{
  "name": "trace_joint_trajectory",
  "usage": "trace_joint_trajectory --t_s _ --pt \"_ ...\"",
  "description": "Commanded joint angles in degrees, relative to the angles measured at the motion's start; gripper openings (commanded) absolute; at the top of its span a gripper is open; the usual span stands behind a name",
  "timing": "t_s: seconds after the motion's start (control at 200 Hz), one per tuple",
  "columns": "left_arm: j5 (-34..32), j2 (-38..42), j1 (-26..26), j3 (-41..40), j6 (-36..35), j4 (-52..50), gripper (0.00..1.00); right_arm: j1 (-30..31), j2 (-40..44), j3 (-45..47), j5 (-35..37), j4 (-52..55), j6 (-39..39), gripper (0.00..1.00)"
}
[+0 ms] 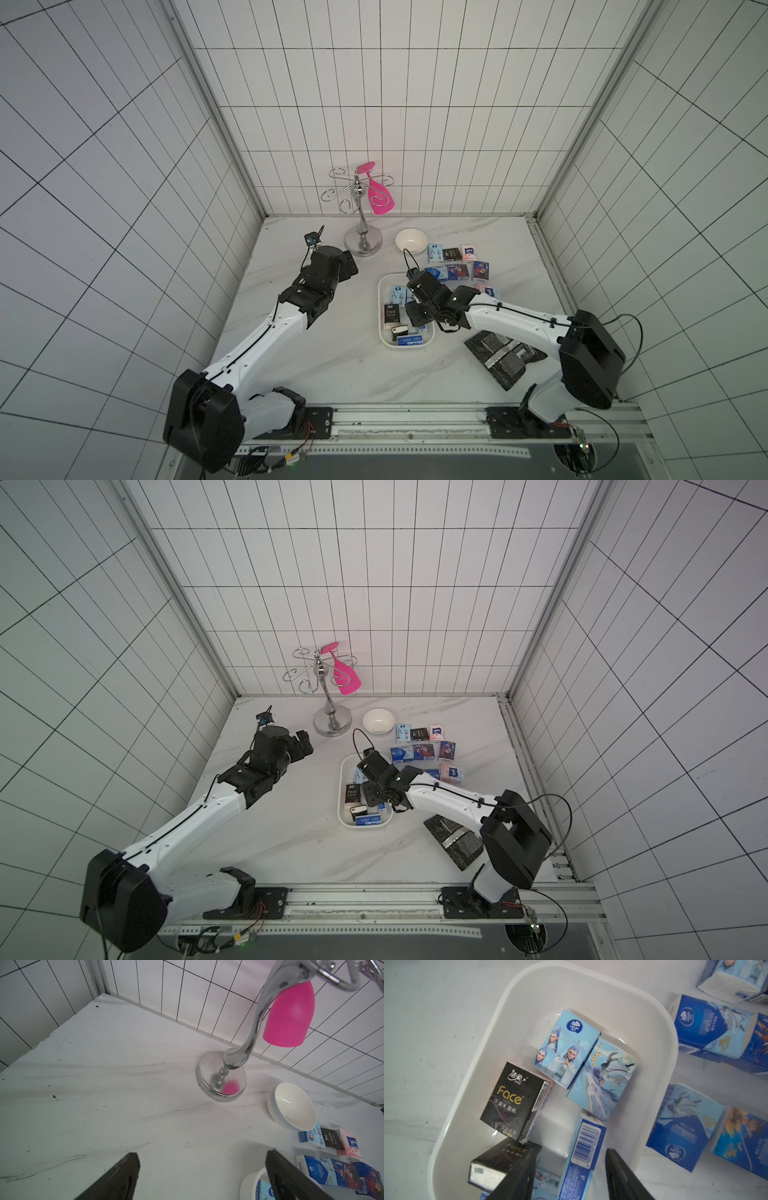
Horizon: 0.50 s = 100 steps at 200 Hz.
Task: Take the pocket tissues out of the storage box
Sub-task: Pick up the pocket tissues from the storage box.
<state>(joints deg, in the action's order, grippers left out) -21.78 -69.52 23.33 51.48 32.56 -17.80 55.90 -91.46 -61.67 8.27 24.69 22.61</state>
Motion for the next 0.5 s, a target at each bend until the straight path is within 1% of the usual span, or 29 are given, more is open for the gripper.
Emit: trace_joint_trajectory --t_s 0.0,0.09,0.23,0.495 --pt "-0.4 0.0 0.3 0.5 0.0 -0.1 0.98 0.2 -2.2 1.3 4.6 1.3 2.6 0.57" --pt "-0.5 0.3 0.3 0.4 -0.1 -0.1 0.98 0.1 -3.0 1.1 5.7 1.9 2.9 0.58" --pt "-0.5 0.3 0.3 0.1 0.1 -0.1 0.98 0.1 -4.7 0.8 4.8 1.6 3.3 0.57" --pt "-0.6 0.5 0.3 -0.3 0.0 0.0 0.98 0.2 -7.2 0.5 3.8 1.0 3.8 0.5"
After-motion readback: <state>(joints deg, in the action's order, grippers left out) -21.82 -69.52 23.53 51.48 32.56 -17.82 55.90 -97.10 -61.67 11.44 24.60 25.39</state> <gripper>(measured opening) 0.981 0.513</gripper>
